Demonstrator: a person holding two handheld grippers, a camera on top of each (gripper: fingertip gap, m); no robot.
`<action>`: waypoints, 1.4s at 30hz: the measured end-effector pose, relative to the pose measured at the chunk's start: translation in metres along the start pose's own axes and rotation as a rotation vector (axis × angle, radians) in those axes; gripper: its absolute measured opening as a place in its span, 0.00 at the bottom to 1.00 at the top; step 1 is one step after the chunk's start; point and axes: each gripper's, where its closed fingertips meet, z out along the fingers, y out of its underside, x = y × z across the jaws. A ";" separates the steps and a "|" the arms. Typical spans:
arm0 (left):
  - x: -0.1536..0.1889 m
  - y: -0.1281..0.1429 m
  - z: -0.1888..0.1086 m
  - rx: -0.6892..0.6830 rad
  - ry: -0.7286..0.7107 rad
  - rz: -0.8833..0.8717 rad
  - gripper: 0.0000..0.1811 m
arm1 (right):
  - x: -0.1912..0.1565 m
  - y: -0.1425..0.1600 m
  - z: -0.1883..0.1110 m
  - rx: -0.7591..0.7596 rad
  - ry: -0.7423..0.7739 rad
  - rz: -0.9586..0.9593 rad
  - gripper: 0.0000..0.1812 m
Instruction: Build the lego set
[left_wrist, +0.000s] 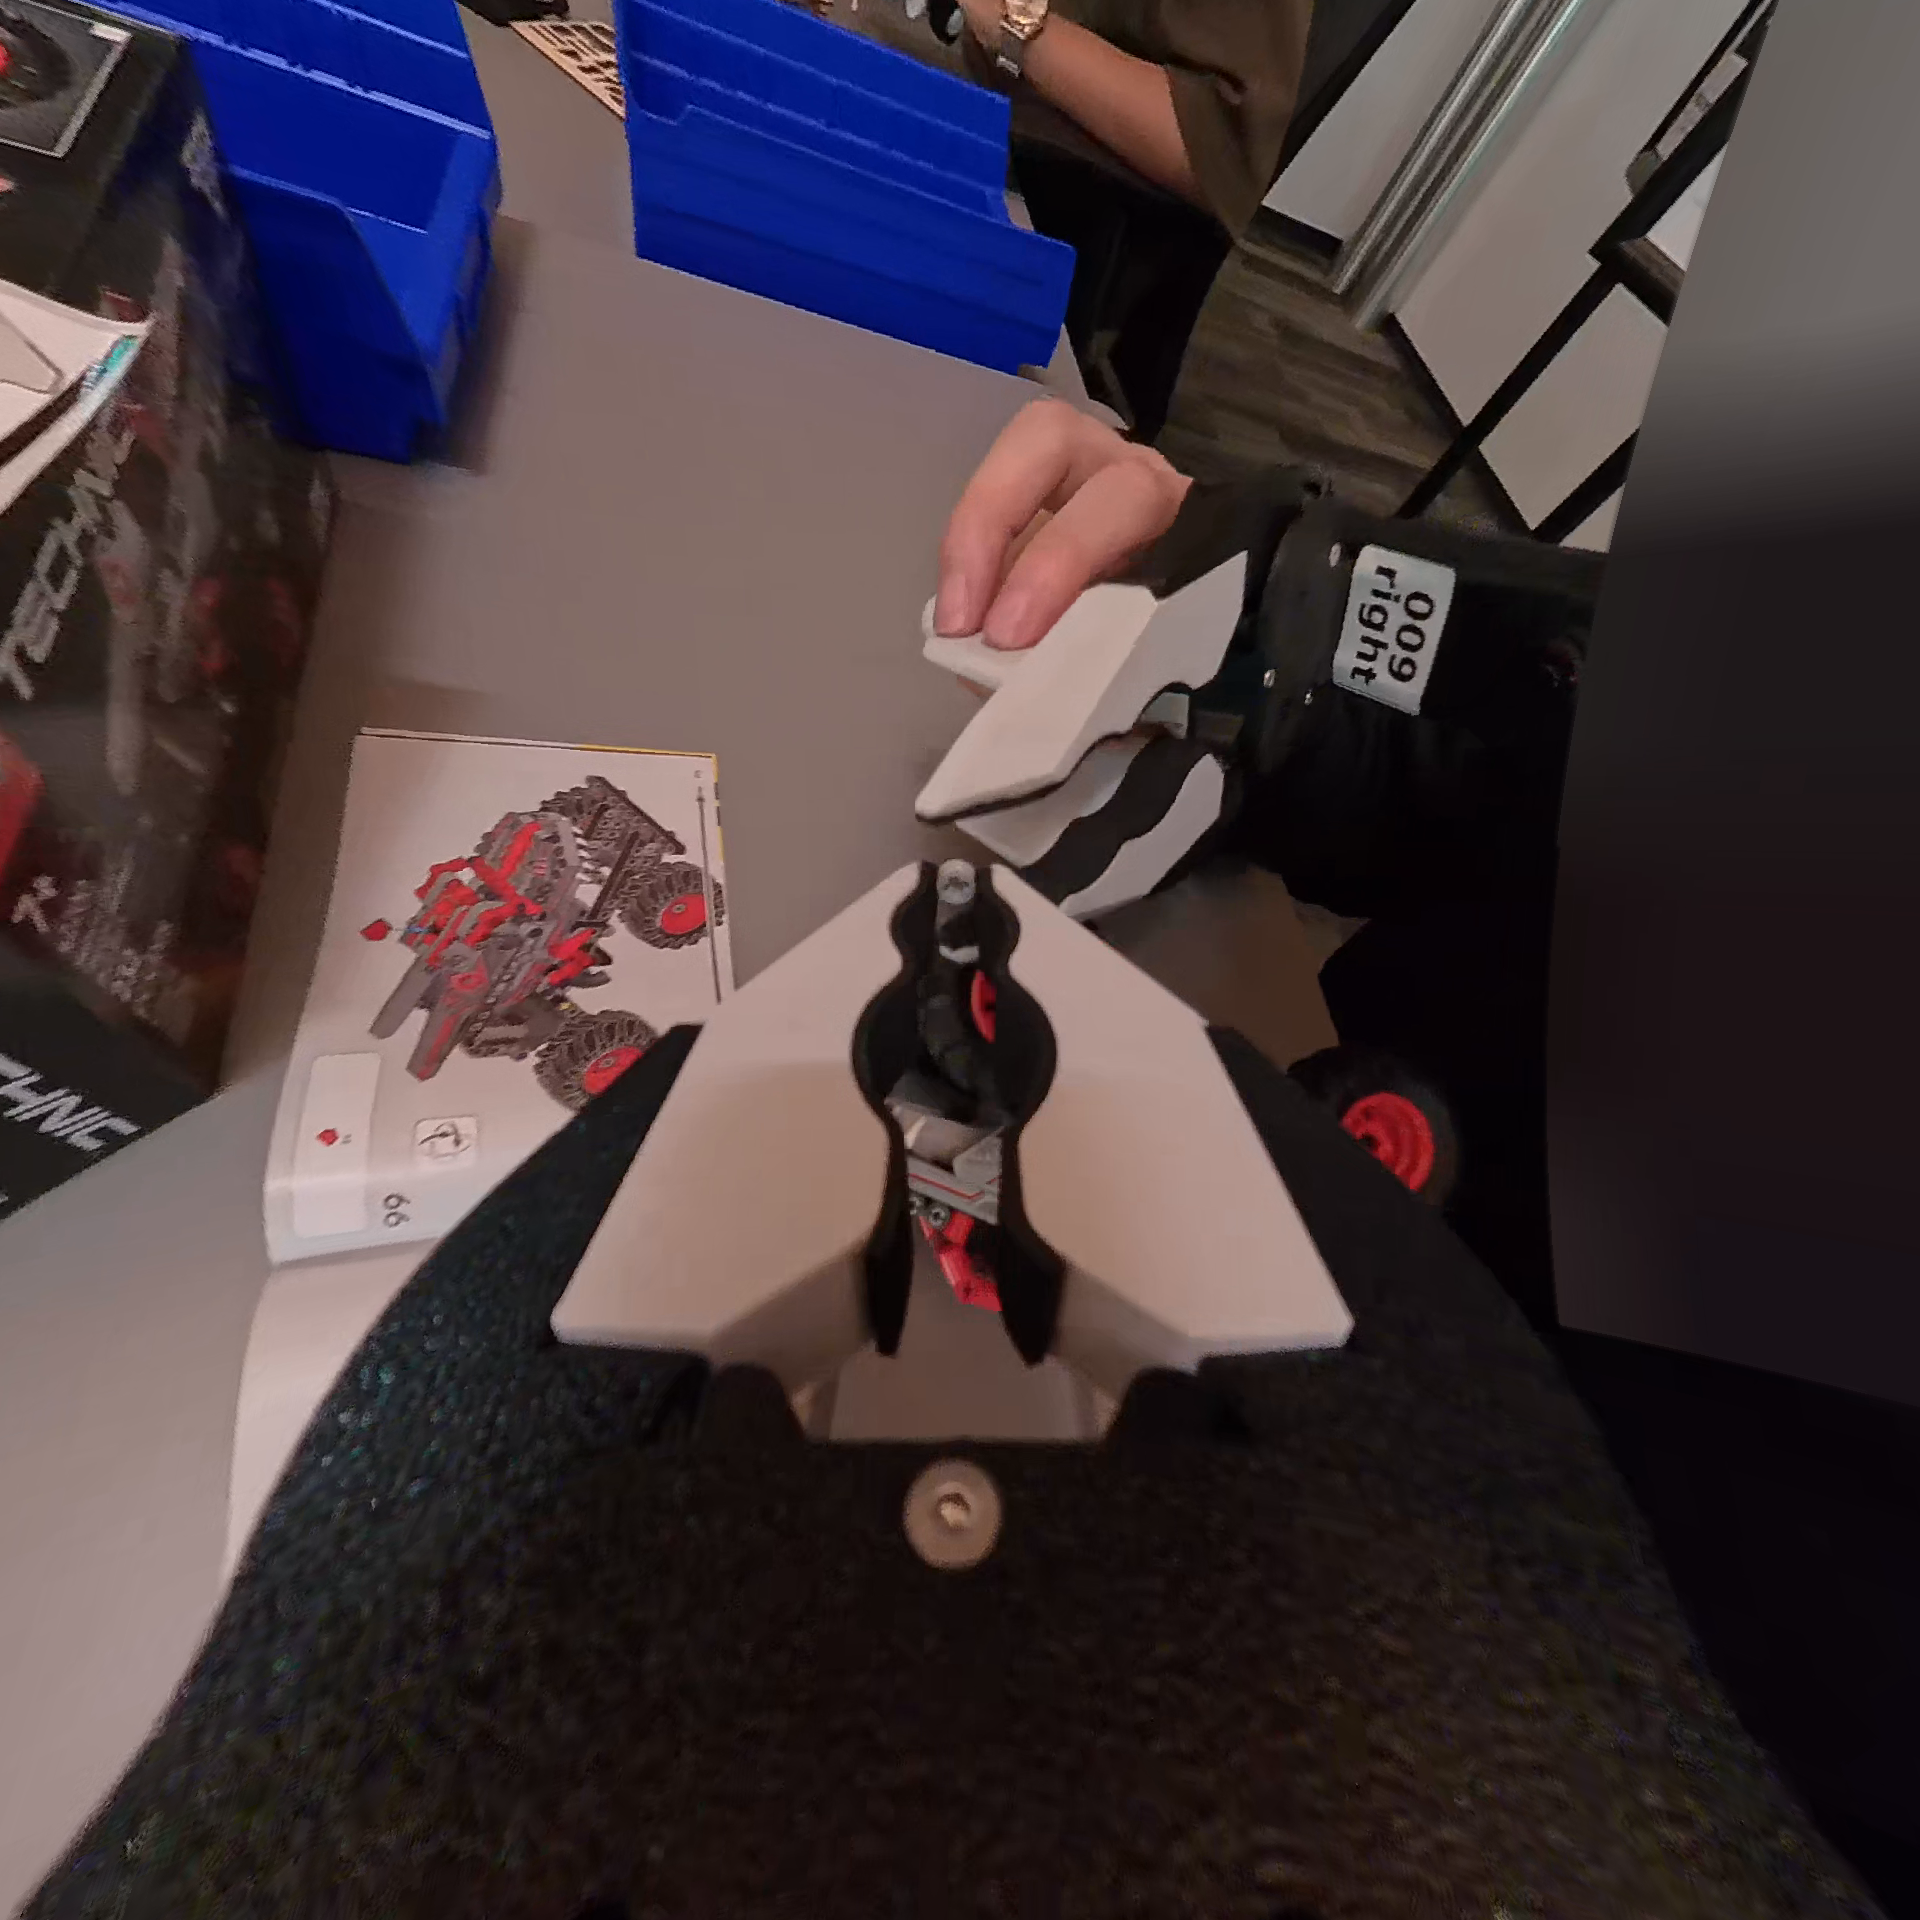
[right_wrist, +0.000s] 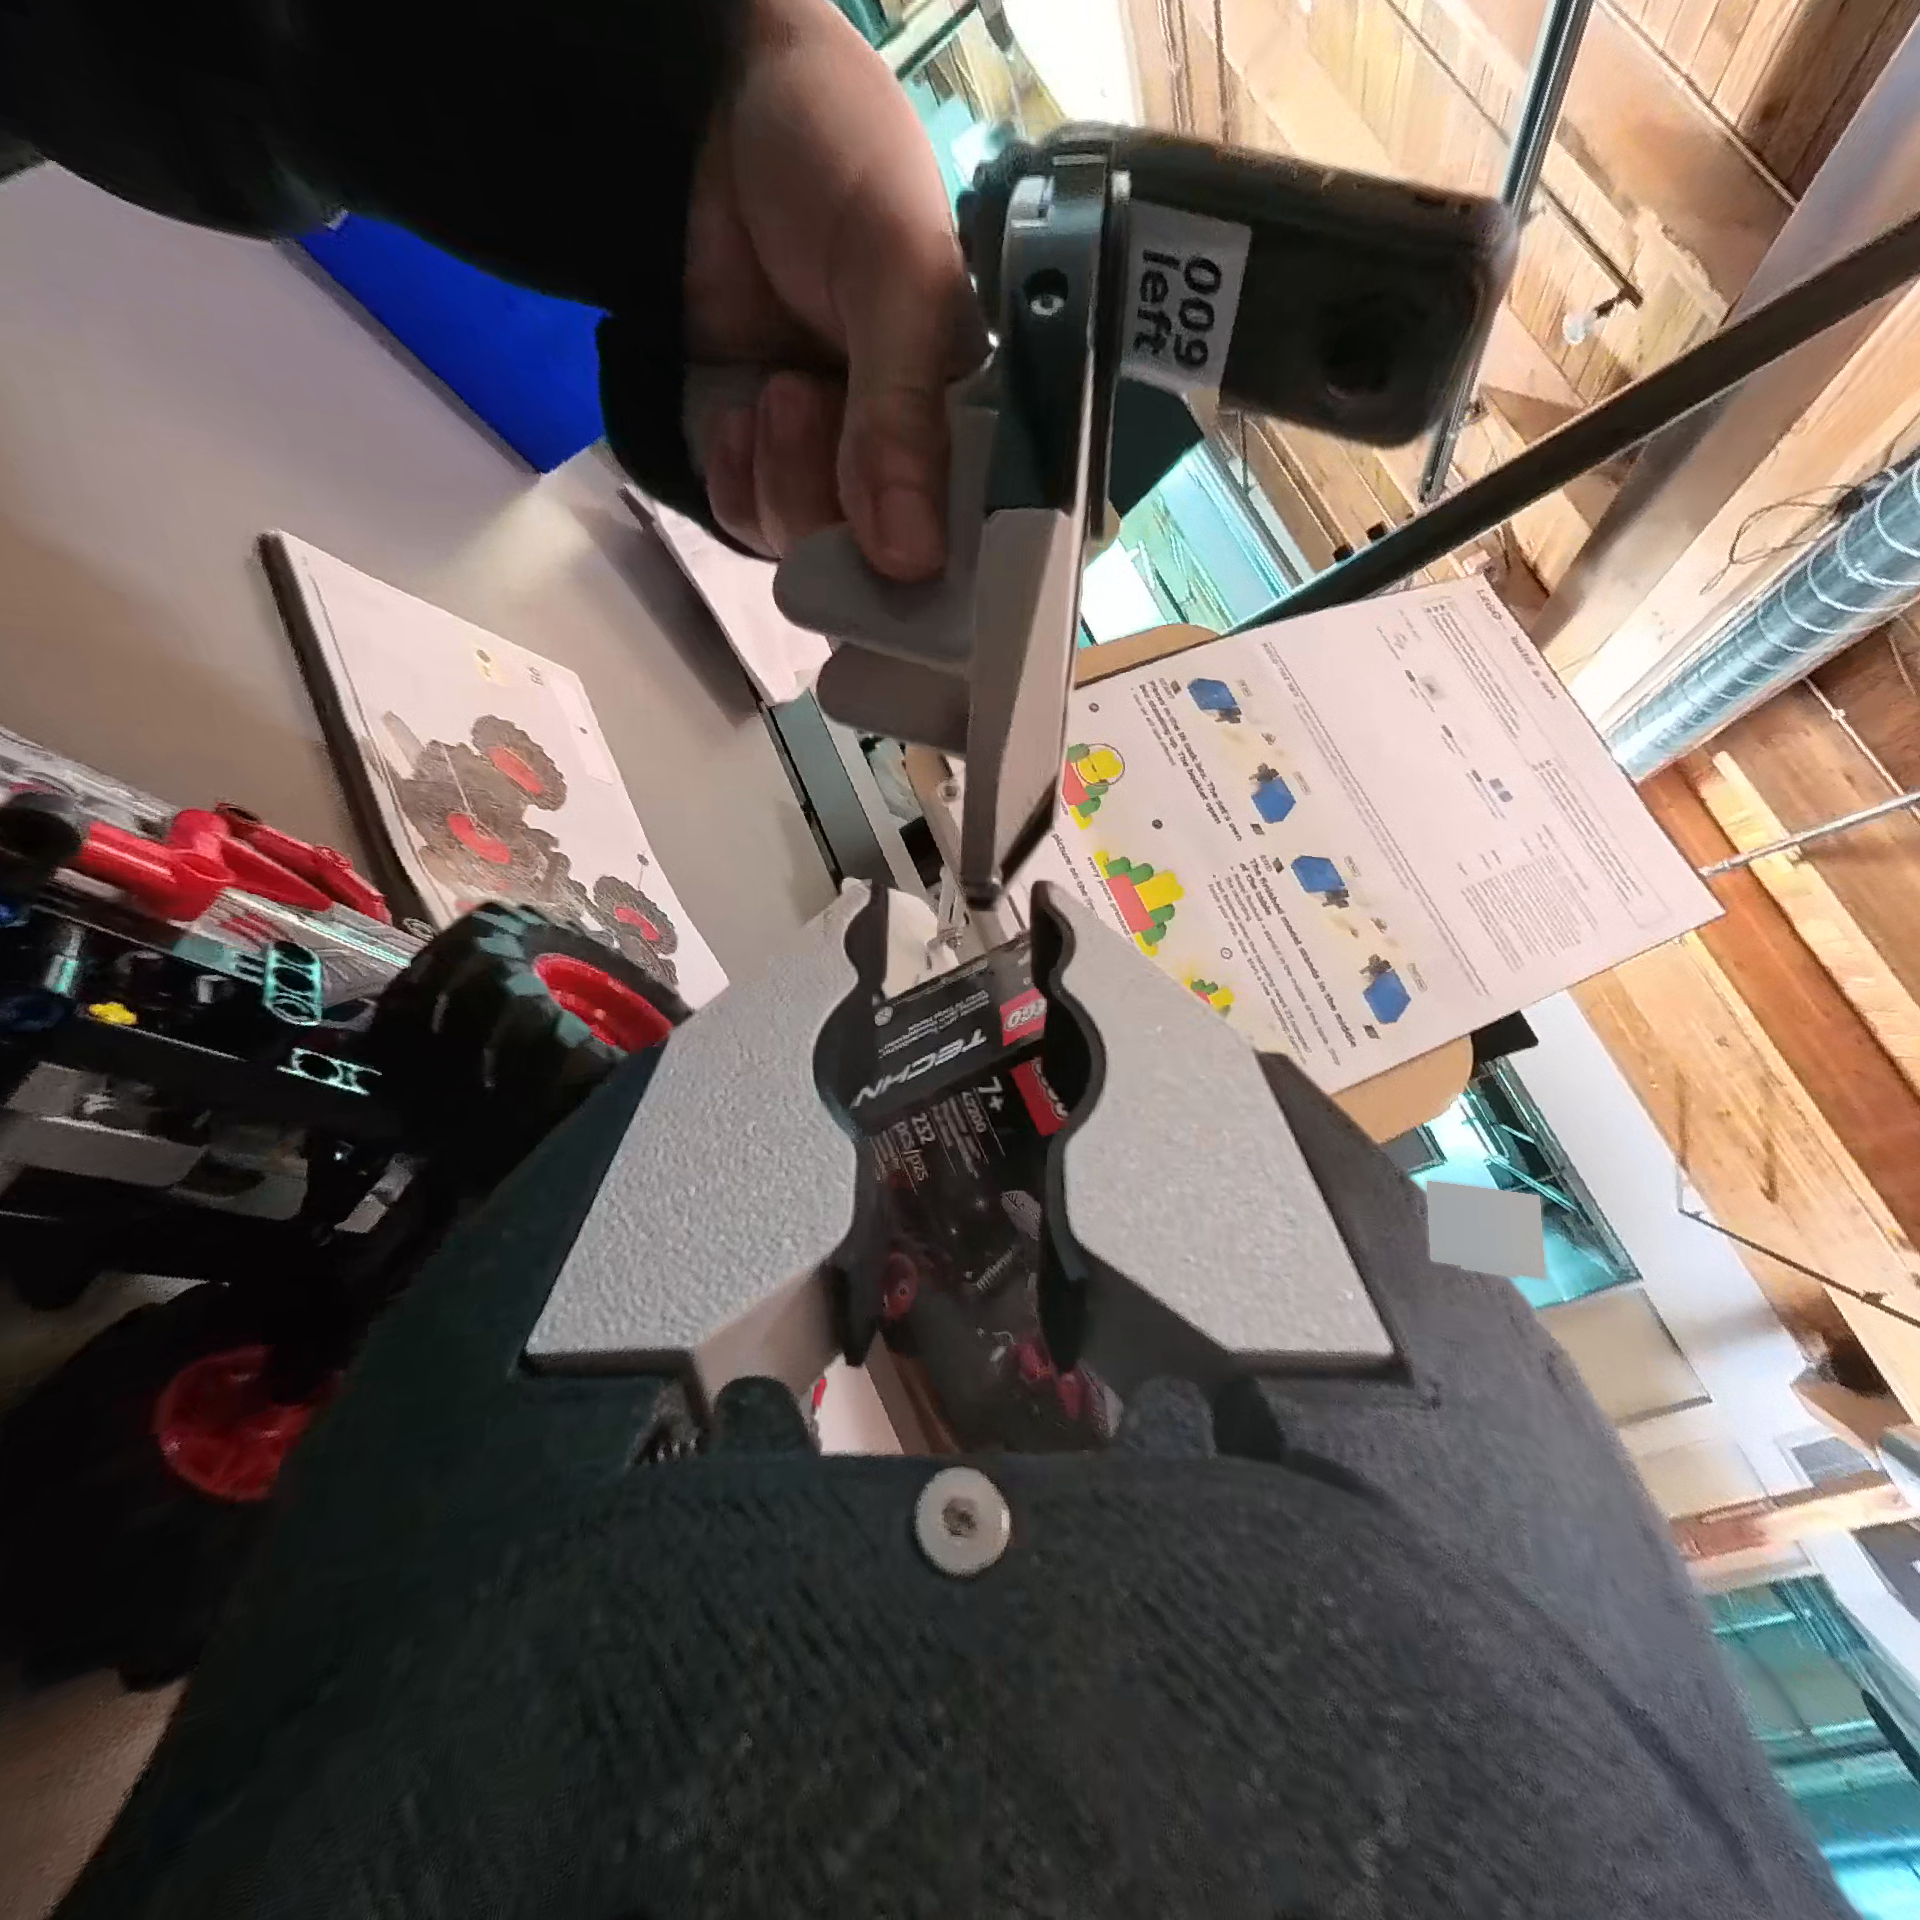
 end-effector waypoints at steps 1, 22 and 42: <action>0.003 0.001 0.002 -0.001 0.012 -0.005 0.02 | -0.001 -0.001 -0.001 0.001 -0.002 -0.006 0.14; 0.005 0.001 0.003 0.017 0.008 -0.035 0.02 | 0.002 -0.006 -0.004 0.023 0.060 -0.075 0.03; 0.012 -0.001 0.000 0.026 0.008 0.066 0.04 | 0.002 -0.012 -0.007 0.089 0.053 0.046 0.03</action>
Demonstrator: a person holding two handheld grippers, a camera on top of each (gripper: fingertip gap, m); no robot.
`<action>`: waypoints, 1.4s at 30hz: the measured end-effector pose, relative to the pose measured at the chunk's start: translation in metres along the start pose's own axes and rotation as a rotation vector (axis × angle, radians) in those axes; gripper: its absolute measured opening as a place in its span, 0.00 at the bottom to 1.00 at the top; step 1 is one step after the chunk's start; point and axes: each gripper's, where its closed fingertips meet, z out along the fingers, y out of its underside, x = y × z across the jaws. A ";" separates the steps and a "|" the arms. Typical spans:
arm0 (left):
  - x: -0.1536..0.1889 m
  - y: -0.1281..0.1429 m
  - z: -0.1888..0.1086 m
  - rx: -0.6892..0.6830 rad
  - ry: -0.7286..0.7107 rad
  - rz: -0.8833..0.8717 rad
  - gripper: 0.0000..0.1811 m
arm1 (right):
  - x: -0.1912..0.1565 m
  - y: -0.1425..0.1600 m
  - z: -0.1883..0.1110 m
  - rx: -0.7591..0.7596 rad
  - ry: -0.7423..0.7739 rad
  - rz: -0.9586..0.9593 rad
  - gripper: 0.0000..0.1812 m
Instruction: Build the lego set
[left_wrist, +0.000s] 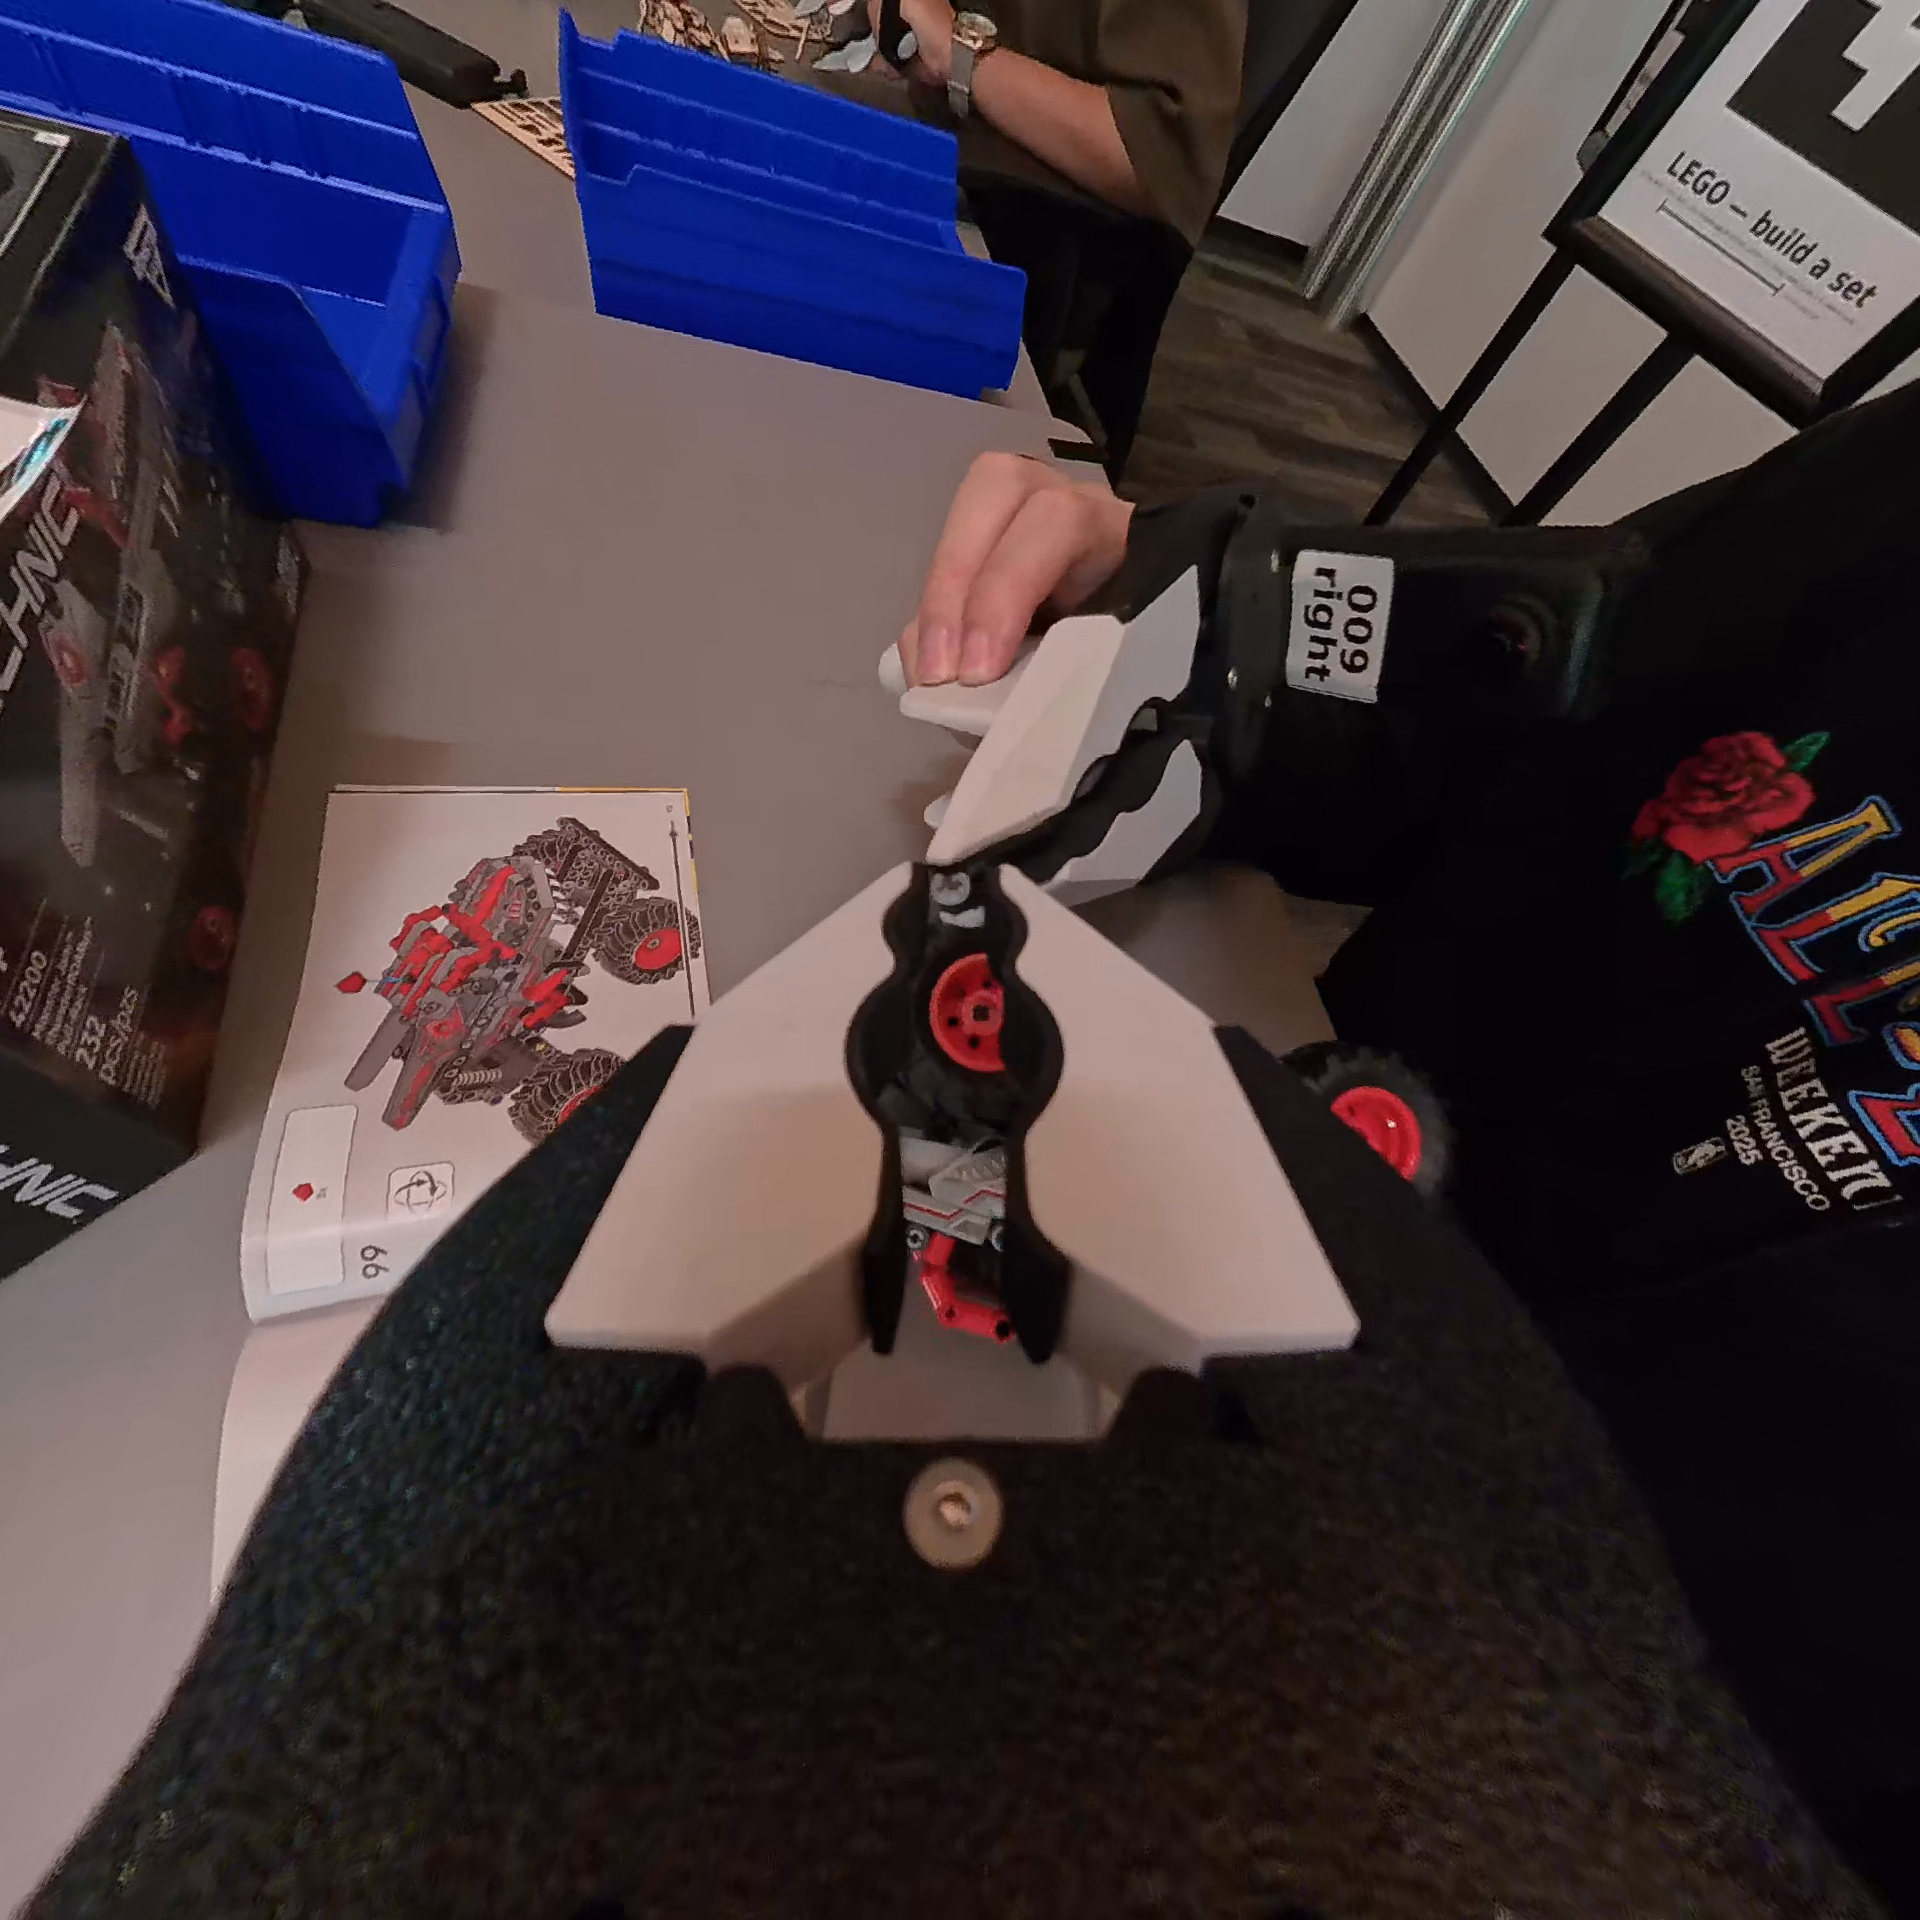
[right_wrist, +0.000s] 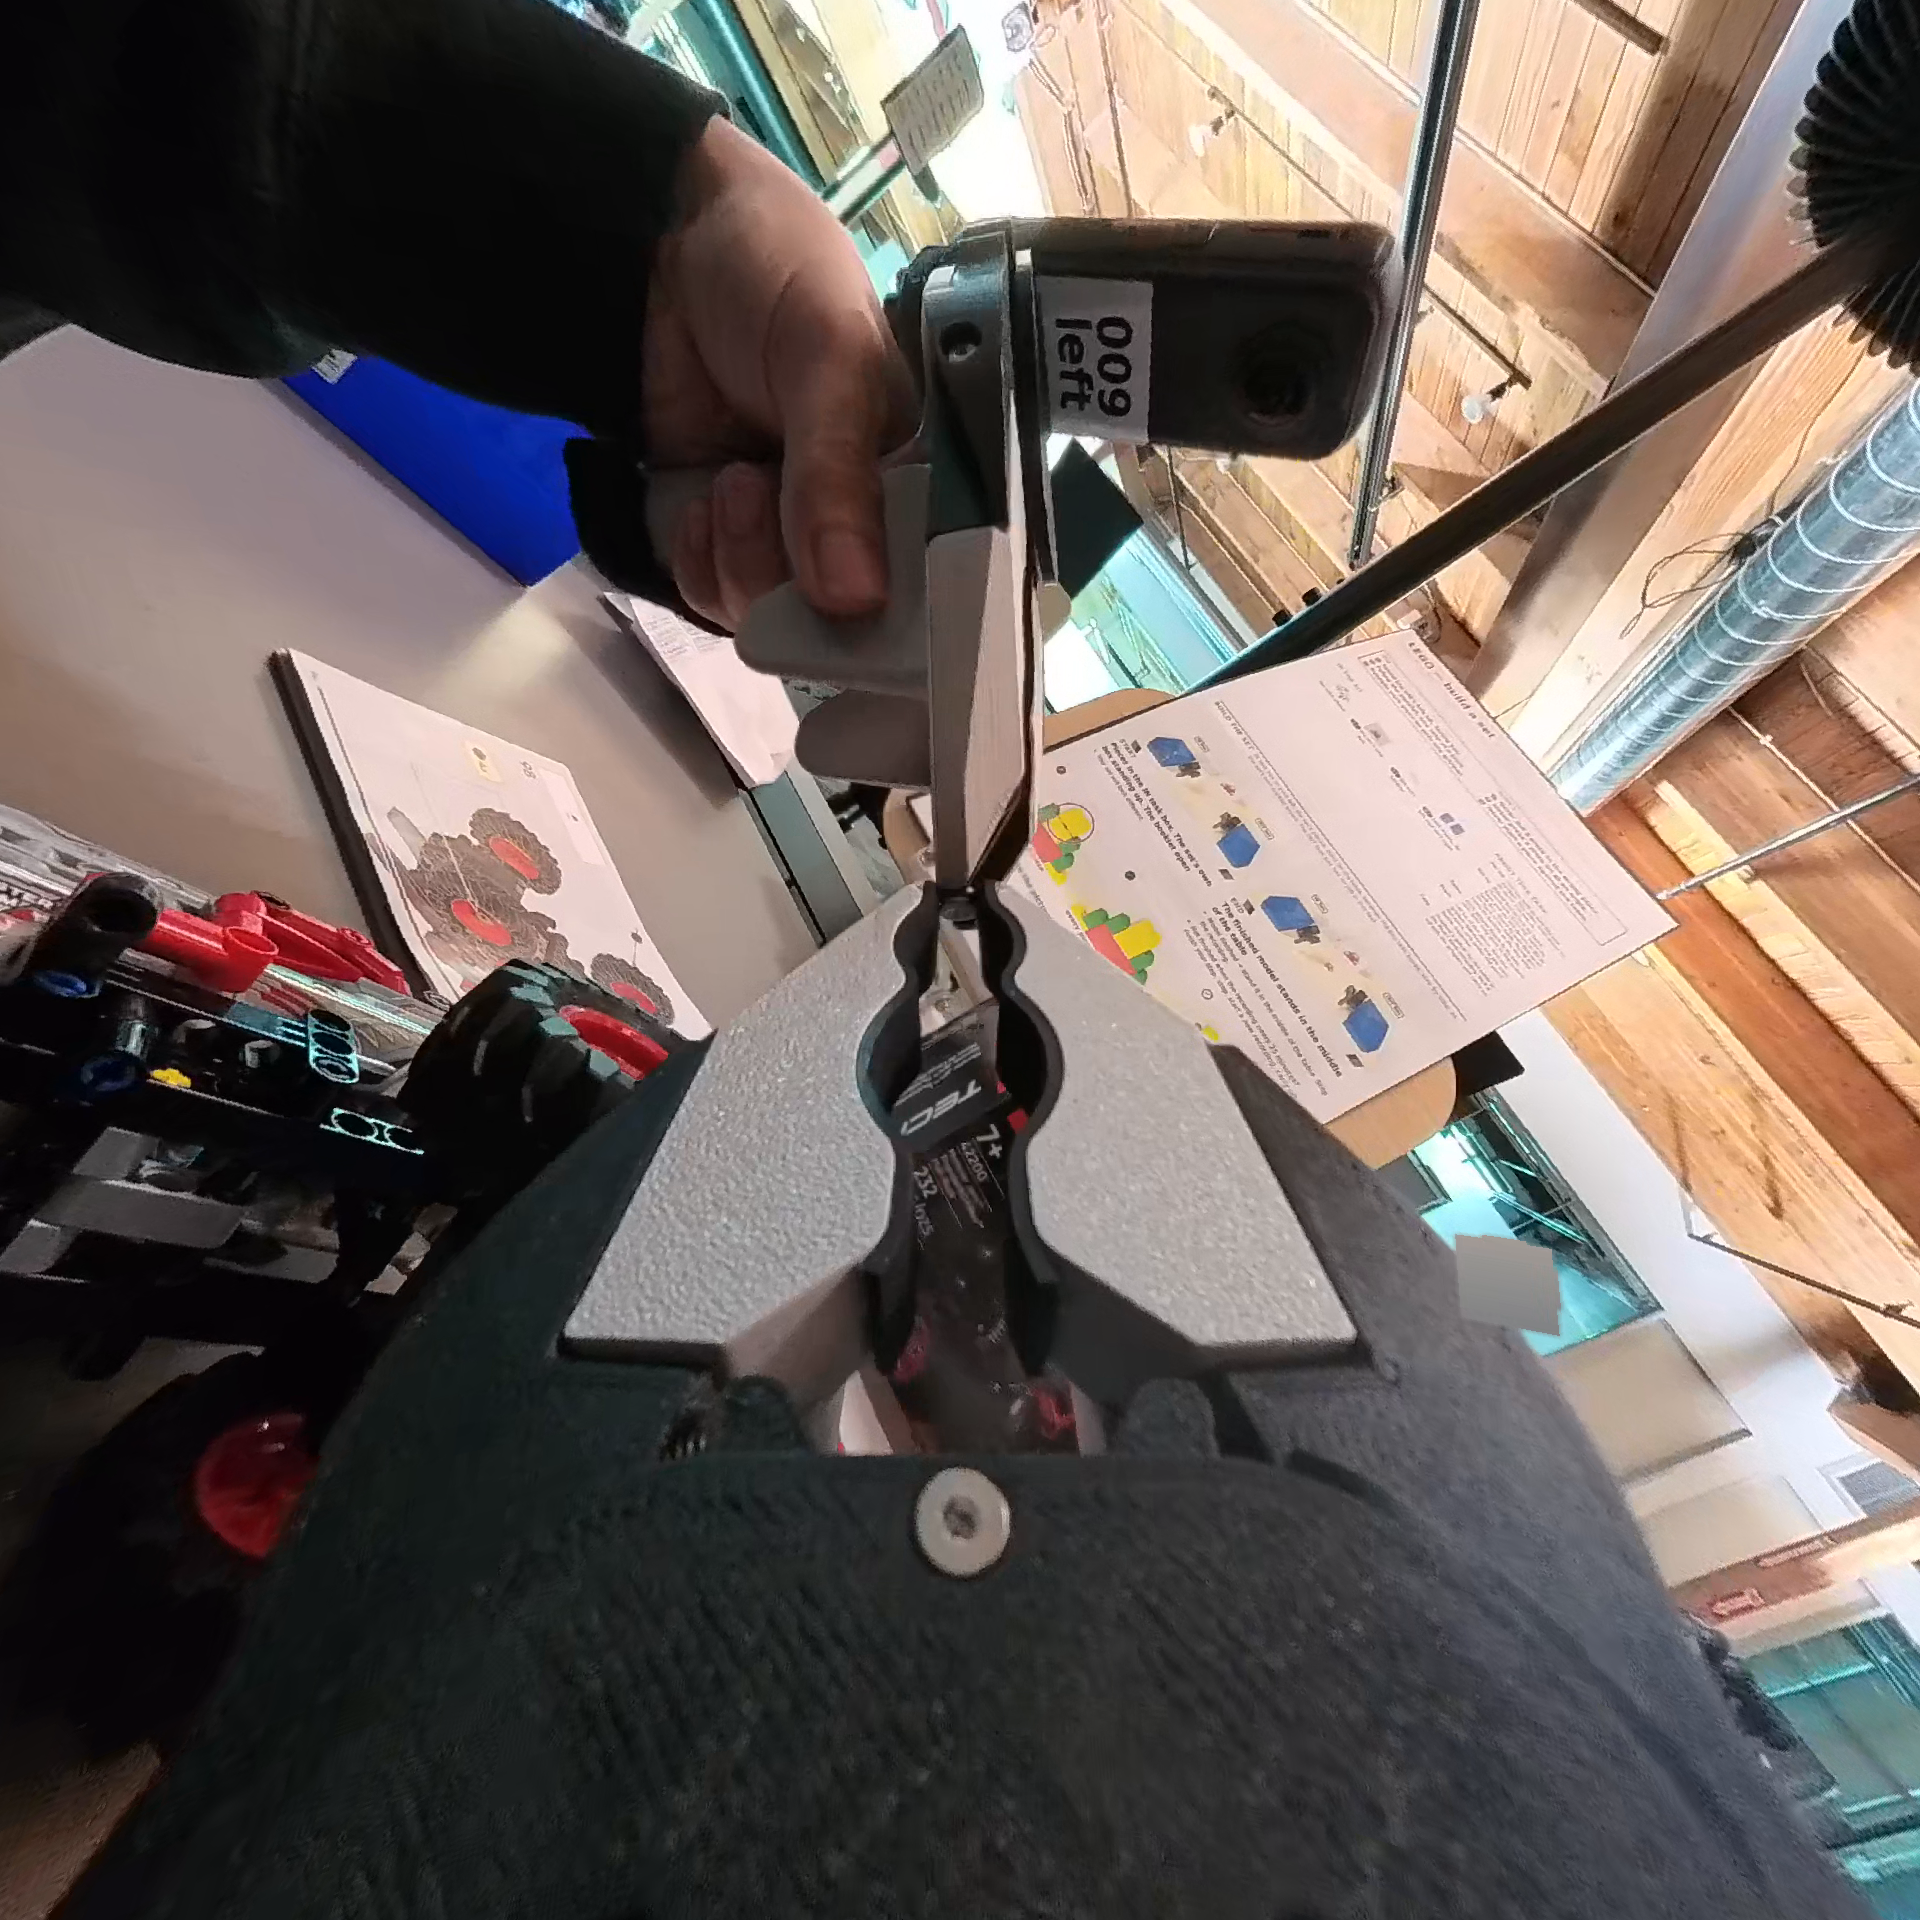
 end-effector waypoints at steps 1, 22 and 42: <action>0.000 0.001 0.000 -0.003 0.002 0.003 0.04 | 0.000 0.000 0.000 0.004 -0.003 0.006 0.03; 0.001 0.003 -0.003 -0.008 0.012 0.016 0.02 | -0.001 -0.002 -0.001 0.019 0.001 -0.021 0.03; -0.006 0.004 0.000 -0.006 -0.003 0.063 0.02 | 0.000 0.005 -0.001 -0.009 0.000 -0.061 0.03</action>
